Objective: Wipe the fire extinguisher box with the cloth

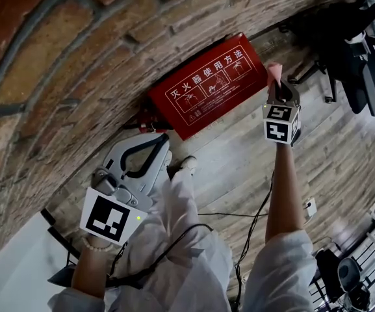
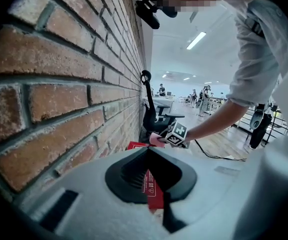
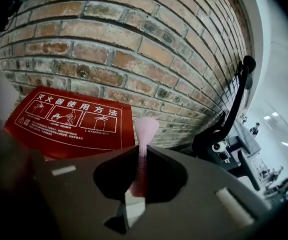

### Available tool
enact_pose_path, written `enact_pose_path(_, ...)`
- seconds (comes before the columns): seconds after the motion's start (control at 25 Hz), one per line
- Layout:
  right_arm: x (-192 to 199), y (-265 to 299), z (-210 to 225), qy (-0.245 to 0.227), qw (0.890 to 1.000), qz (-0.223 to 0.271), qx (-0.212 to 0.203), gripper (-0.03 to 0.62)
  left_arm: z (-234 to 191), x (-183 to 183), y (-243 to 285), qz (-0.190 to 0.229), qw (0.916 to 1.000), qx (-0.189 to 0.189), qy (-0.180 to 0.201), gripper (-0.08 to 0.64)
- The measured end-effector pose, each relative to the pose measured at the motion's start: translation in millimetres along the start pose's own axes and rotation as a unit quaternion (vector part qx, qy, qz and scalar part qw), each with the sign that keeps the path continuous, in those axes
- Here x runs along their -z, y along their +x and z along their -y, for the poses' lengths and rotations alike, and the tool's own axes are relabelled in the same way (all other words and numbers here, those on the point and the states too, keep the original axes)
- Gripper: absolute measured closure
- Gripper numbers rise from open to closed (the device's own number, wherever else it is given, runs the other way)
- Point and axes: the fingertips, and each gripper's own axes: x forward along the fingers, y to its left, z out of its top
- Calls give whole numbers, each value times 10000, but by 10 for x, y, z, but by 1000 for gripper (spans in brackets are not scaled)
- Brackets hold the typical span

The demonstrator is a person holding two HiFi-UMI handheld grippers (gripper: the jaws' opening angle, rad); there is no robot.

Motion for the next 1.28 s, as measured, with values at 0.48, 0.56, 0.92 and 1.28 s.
enact_pose_path(0.48,140,99,-460,-22,9976,-268,-633,566,-55,56,-16,-73,9999,-81,-3,561)
enact_pose_path(0.56,140,99,-503,-1,9973,-275,-684,566,-61,56,-15,-55,10000,-68,14,561)
enact_pose_path(0.92,88,64,-731,-17,9955,-204,-929,566,-61,78,-58,-65,10000,-40,12,561)
enact_pose_path(1.28,52,-8,-919,97,9944,-128,-1045,566,-48,115,-114,-71,10000,-54,-16,561)
